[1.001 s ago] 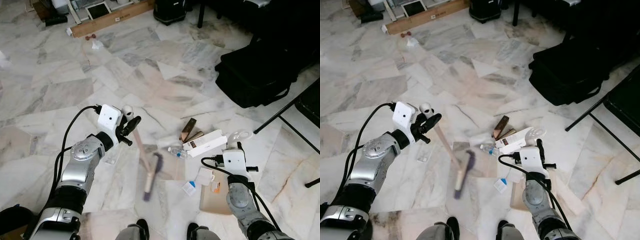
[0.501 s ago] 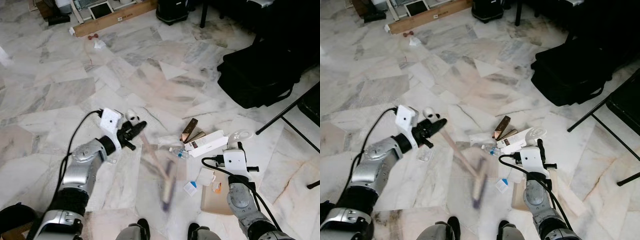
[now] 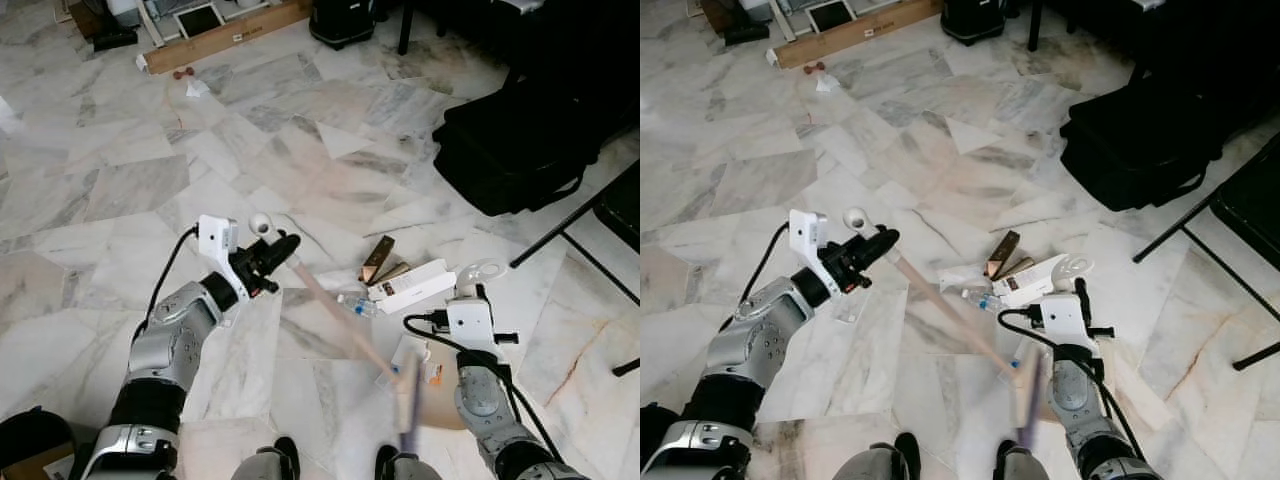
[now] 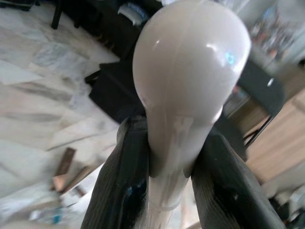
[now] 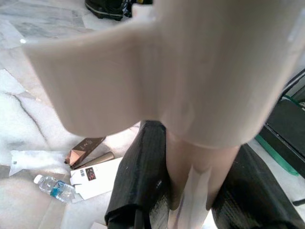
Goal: Sweep floor
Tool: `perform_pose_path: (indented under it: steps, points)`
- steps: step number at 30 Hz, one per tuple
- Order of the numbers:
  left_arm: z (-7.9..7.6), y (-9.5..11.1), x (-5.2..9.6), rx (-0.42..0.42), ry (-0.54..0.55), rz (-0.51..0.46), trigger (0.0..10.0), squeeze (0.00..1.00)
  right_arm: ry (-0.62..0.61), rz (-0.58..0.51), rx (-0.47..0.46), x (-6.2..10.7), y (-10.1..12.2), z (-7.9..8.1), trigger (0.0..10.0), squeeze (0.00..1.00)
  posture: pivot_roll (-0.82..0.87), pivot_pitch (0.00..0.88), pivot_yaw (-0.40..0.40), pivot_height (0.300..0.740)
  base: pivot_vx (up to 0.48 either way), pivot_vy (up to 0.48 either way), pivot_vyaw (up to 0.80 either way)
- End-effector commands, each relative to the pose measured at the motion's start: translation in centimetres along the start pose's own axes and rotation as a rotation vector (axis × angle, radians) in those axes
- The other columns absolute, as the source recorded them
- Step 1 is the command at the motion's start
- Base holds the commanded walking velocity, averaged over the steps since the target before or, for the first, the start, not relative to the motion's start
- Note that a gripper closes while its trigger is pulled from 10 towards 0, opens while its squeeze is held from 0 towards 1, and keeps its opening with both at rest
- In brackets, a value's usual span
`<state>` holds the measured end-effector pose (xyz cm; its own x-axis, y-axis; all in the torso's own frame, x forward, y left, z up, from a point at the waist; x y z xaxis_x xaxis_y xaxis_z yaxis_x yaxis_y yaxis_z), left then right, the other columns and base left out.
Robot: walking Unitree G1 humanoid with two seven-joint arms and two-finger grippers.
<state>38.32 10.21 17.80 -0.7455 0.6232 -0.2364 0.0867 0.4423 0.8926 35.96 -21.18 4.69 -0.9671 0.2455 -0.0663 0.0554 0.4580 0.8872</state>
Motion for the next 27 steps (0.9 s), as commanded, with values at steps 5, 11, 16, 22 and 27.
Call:
perform_pose_path:
  steps: [5, 11, 16, 22, 27]
  points:
    - [-0.1, 2.8, 0.4, 0.032, -0.009, -0.1, 10.0, 0.0, 0.015, 0.024, 0.003, 0.5, -0.7, 0.4, 10.0, 0.0, 0.1, 0.258, 0.082, 0.74, 0.0, 0.0, 0.0]
    - [-0.2, 5.2, 0.7, -0.072, 0.009, -0.124, 10.0, 0.0, 0.017, 0.026, 0.002, 0.6, -0.7, 0.4, 10.0, 0.0, 0.1, 0.258, 0.082, 0.74, 0.0, 0.0, 0.0]
    - [-0.3, 5.2, 0.2, -0.232, 0.044, -0.083, 10.0, 0.0, 0.019, 0.027, 0.001, 0.6, -0.7, 0.5, 10.0, 0.0, 0.11, 0.258, 0.082, 0.74, 0.0, 0.0, 0.0]
    - [-0.2, 3.7, 0.0, -0.306, 0.062, -0.026, 10.0, 0.0, 0.018, 0.026, 0.001, 0.5, -0.7, 0.5, 10.0, 0.0, 0.11, 0.258, 0.082, 0.74, 0.0, 0.0, 0.0]
    - [0.2, 2.0, 0.1, -0.382, 0.073, 0.046, 10.0, 0.0, 0.018, 0.027, 0.005, 0.5, -0.8, 0.4, 10.0, 0.0, 0.1, 0.257, 0.082, 0.74, 0.0, 0.0, 0.0]
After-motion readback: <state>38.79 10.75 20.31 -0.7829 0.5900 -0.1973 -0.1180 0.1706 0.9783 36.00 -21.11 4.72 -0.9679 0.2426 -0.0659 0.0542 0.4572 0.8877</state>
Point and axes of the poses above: a point about 5 cm out from each wrist's last joint towards the gripper, its own x axis pointing back from the gripper into the wrist, its own y axis along the axis of the wrist's last joint, z = x × y, the point moved 6 cm from there along -x, pointing out of the wrist towards the gripper, and after that the axes turned 2 degrees about x, right-handed, at the moved point
